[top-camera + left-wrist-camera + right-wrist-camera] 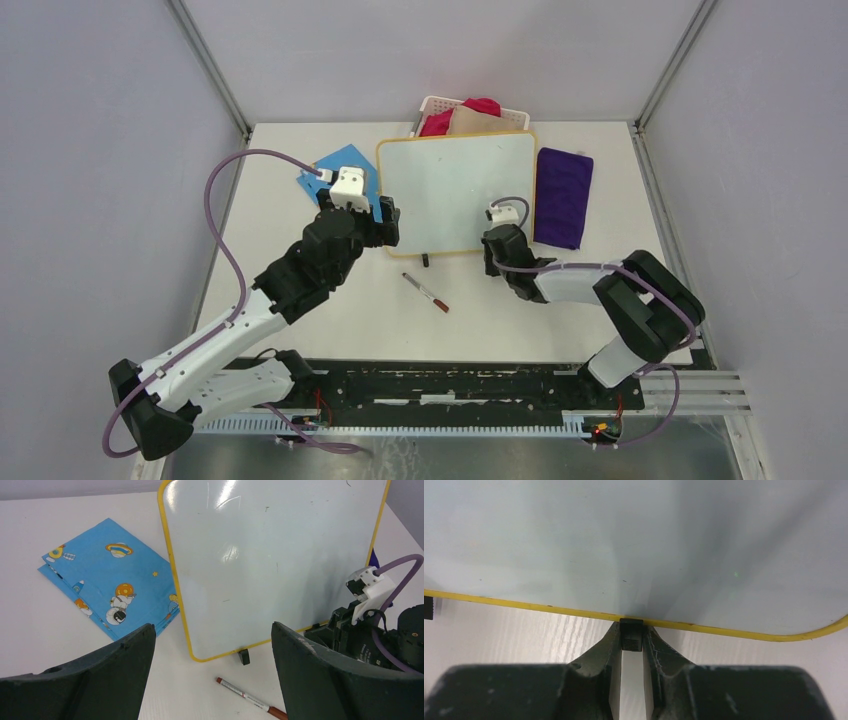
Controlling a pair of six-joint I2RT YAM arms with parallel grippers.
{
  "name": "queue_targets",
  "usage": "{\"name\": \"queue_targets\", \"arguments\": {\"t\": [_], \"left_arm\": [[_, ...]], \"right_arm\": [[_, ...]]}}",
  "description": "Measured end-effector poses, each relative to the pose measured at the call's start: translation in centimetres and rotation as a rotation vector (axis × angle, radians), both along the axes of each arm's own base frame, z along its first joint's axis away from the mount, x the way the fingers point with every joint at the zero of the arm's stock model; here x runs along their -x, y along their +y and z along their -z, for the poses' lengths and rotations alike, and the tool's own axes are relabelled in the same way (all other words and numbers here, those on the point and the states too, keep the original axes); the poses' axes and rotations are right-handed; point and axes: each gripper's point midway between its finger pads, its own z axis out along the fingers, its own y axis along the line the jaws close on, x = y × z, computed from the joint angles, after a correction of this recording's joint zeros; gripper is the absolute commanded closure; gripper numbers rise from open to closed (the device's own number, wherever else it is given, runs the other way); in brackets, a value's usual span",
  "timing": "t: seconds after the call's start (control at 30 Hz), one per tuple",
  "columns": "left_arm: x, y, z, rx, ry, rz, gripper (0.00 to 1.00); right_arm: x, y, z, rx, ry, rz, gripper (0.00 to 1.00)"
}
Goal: Write a sentence on the whiteboard
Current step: Move the whiteboard to the center of the board.
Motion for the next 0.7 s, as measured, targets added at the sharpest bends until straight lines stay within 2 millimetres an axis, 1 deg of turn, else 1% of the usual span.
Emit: {"name": "queue_targets", "arguments": {"t": [0.2,0.43,0.47,0.53,0.67,0.7], "left_arm": [[0.0,0.0,0.0,0.000,0.000,0.000,0.09],[0.0,0.0,0.0,0.000,0.000,0.000,0.09],[0.0,0.0,0.0,0.000,0.000,0.000,0.09],[0.0,0.0,0.0,0.000,0.000,0.000,0.09],[0.0,0.0,0.0,0.000,0.000,0.000,0.09],[0.0,0.0,0.0,0.000,0.000,0.000,0.09]], "right_arm": [[1.9,-1.3,0.0,0.002,0.000,-0.001,0.92],[4.0,-2.0,0.1,0.023,-0.007,-0.013,0.89],[4.3,-2.0,0.1,0.028,-0.008,-0.017,0.87],[4.7,-2.0,0.1,0.034,-0.007,-0.021,0.79],[5.0,-1.8,0.2,0.030,-0.004,-0.020,0.57],[5.1,-1.7,0.1,0.026,-0.004,-0.023,0.53]]}}
